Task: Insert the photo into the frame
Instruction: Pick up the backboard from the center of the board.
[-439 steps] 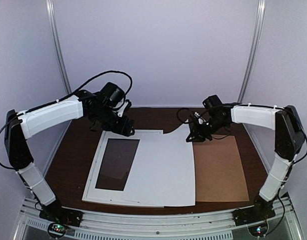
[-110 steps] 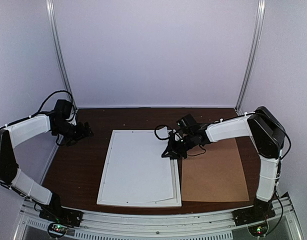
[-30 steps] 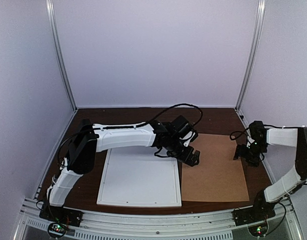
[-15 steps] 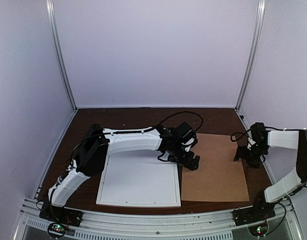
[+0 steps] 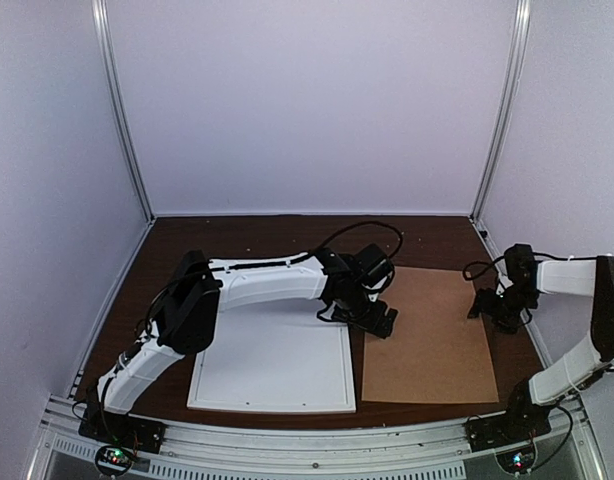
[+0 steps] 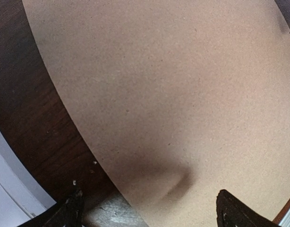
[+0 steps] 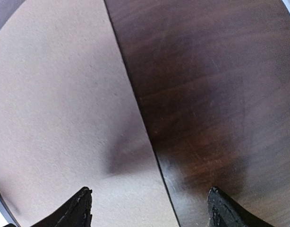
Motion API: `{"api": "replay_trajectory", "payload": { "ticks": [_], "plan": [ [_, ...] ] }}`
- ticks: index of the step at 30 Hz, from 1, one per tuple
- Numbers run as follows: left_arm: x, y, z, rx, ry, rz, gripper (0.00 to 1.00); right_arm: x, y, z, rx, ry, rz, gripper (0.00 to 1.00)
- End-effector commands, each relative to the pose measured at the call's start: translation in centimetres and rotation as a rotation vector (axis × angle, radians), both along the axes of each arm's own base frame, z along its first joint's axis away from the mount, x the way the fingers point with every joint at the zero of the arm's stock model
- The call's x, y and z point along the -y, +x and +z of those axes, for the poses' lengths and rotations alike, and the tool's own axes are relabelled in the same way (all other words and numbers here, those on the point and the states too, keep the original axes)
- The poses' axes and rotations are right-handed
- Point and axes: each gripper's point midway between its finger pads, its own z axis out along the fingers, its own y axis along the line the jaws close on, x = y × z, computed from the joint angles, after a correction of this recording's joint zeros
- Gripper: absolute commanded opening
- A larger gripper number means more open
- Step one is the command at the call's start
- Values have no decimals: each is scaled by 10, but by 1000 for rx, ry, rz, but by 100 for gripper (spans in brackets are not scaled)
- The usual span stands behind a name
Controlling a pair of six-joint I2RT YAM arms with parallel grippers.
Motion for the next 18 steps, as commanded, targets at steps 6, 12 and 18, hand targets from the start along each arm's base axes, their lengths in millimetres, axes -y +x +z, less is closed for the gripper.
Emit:
{"api": "replay_trajectory", "payload": {
  "ticks": [6,12,18],
  "plan": [
    [10,-17,-30,-192,-61,18,98,-31,-3,-17,-17,187,44,80],
    [15,-21,-29,-222,-98,19,97,-50,-2,-11,6,303,57,75],
    [13,-20,-22,-200,-121,24,97,-64,3,3,37,398,72,72]
  ]
}}
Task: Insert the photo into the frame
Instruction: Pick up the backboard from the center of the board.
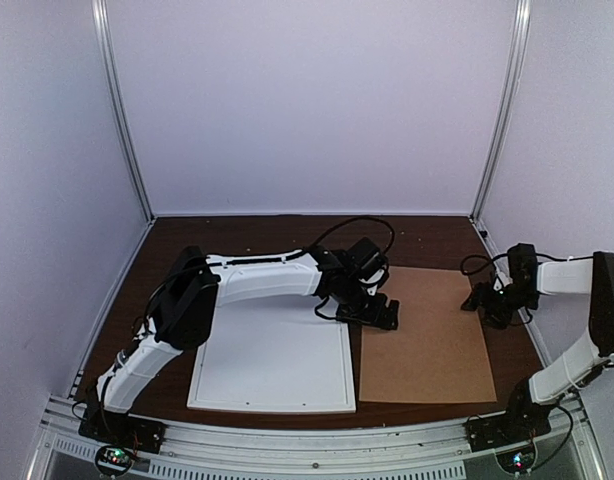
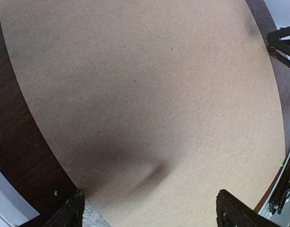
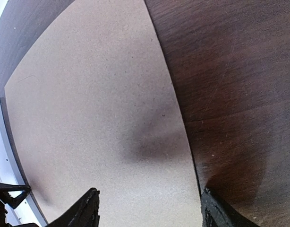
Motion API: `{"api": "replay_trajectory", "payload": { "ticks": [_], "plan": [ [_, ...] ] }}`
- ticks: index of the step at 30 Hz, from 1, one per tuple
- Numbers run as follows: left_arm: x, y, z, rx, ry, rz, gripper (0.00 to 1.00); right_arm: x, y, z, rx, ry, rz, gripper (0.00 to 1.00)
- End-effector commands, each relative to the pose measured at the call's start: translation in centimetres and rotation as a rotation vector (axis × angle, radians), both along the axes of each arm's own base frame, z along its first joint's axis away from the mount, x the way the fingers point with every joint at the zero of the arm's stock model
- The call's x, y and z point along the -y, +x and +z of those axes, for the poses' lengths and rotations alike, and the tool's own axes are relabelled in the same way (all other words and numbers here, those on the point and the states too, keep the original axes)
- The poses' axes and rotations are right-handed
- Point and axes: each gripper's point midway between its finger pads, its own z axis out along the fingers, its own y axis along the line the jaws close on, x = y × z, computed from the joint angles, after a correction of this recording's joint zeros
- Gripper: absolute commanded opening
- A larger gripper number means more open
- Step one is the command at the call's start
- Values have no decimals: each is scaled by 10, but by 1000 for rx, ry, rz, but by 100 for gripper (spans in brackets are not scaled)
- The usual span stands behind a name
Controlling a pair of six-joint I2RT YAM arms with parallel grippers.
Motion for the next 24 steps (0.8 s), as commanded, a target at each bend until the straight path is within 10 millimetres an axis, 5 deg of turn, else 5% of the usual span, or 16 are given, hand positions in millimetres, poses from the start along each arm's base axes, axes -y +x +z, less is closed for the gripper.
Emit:
{"api": "replay_trajectory", "payload": {
  "ticks": [1,9,24],
  "plan": [
    [-3,-18,-29,-68,18,-17,97,-41,-20,0,-65,218,58,71],
    [-8,-15,-26,-66,0,0,97,-60,-8,57,78,351,98,65],
    [-10,-7,-13,-64,-69,30,97,-86,-16,140,238,515,166,55]
  ]
}}
